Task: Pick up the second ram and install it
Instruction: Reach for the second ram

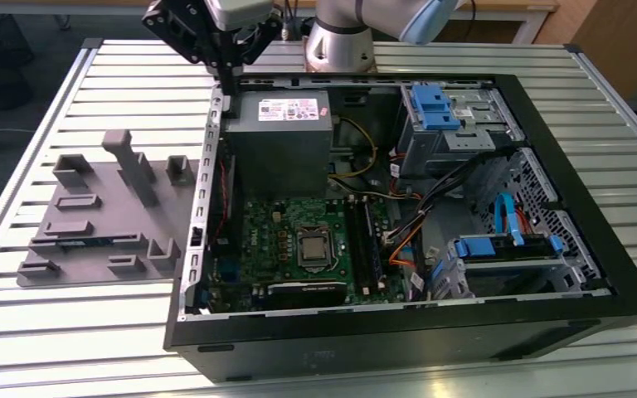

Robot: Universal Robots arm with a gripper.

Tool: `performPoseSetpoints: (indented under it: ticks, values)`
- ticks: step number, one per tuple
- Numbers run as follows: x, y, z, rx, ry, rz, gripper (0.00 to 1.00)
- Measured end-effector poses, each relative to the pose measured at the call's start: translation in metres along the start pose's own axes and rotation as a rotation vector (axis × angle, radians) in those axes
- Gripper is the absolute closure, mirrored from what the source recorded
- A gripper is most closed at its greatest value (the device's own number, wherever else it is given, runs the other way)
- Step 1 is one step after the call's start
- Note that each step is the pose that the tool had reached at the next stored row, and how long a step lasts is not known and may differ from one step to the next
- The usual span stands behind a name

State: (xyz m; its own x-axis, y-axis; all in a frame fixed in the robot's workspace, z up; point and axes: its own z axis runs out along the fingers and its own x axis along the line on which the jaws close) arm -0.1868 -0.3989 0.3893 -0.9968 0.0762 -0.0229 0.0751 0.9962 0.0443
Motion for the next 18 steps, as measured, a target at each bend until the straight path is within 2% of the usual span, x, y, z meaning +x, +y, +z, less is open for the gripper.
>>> performPoseSetpoints:
  ticks: [18]
  values:
    - [0.0038,-0.0003,0.0,0.0001,0.0,0.0,0.89]
